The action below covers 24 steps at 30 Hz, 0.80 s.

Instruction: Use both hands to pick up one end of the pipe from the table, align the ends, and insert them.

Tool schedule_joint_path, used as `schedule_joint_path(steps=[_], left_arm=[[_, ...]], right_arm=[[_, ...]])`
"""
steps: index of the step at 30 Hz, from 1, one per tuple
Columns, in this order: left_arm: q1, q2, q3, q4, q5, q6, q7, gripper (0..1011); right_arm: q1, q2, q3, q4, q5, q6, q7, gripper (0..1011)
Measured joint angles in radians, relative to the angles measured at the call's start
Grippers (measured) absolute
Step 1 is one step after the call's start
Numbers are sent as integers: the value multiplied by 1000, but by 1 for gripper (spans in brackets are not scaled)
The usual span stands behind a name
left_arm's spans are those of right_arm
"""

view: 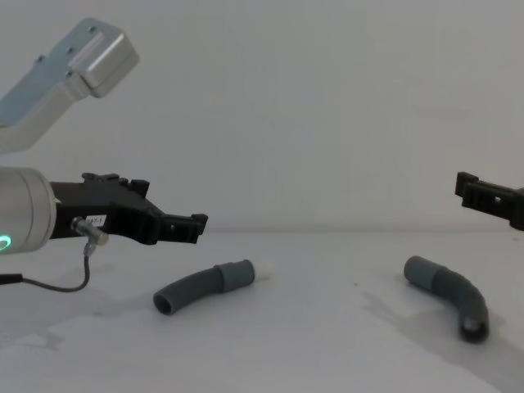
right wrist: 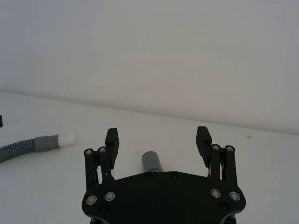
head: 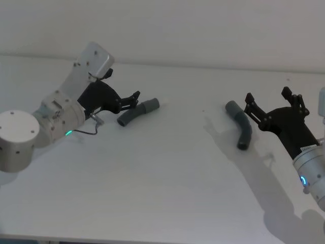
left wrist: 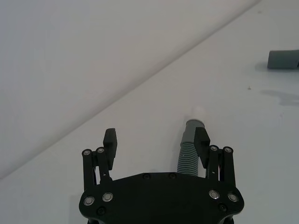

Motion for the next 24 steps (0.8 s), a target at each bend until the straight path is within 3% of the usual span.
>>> schedule_joint_path(steps=[12, 24], left_arm=[[-80, -4, 31, 72, -11, 78, -107, 1002], [-128, -12, 67, 128, 6, 112, -171, 1002]], right_arm=[[0, 0, 0, 0, 0, 0, 0, 1004], [0, 0, 0, 0, 0, 0, 0, 1004]])
